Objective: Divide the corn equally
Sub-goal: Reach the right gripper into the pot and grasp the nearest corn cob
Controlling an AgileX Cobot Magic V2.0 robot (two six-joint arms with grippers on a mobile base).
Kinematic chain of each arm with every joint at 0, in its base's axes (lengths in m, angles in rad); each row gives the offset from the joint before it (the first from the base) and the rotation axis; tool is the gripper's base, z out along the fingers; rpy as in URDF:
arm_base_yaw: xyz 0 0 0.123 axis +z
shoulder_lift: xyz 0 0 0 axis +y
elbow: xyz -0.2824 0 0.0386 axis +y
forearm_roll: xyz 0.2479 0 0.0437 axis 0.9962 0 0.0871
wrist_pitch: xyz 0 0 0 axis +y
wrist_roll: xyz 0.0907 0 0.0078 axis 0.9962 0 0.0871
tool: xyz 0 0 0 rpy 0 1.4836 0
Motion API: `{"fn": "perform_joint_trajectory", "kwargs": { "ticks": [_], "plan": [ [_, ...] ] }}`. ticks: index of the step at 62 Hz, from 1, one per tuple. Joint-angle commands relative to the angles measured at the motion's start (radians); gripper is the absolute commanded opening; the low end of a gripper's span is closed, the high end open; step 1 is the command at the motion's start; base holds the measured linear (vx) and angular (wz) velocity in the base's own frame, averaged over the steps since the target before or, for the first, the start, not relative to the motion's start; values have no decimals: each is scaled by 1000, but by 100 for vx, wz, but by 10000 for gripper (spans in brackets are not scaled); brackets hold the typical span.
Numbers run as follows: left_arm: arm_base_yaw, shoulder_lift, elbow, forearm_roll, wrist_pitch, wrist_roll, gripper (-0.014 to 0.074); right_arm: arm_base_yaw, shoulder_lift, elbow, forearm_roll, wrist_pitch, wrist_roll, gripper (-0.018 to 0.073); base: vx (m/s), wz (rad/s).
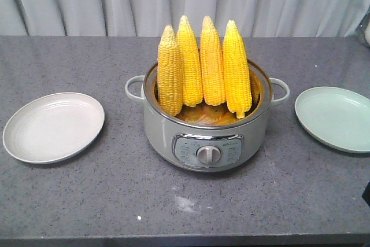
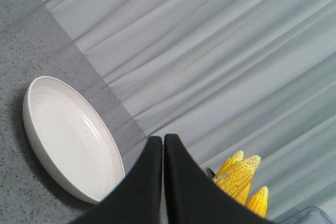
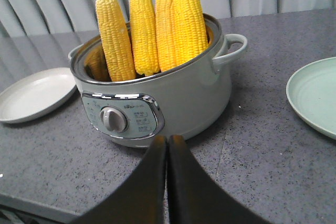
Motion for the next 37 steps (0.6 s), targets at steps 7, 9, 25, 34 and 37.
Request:
{"fn": "perform_joint_trajectory", "kwargs": {
  "ticks": [7,9,25,34,37],
  "plan": [
    [1,-16,4,-67,-81,-8,-6,-4,117,-132,18,-28,-121,-6,0,0],
    [1,-16,-1,-67,-80,-8,-6,-4,135,-148,18,-28,-134,-6,0,0],
    [0,-15,-159,43,-43,1,-6,-4,243,-256,33,-57,-262,-3,0,0],
    [0,-15,-290,177,71,1,-6,-4,246,-256,139,-160,-269,-3,0,0],
    [0,-12,-322,216,107,1,-6,-4,246,-256,180,-181,-273,-3,0,0]
  ]
}}
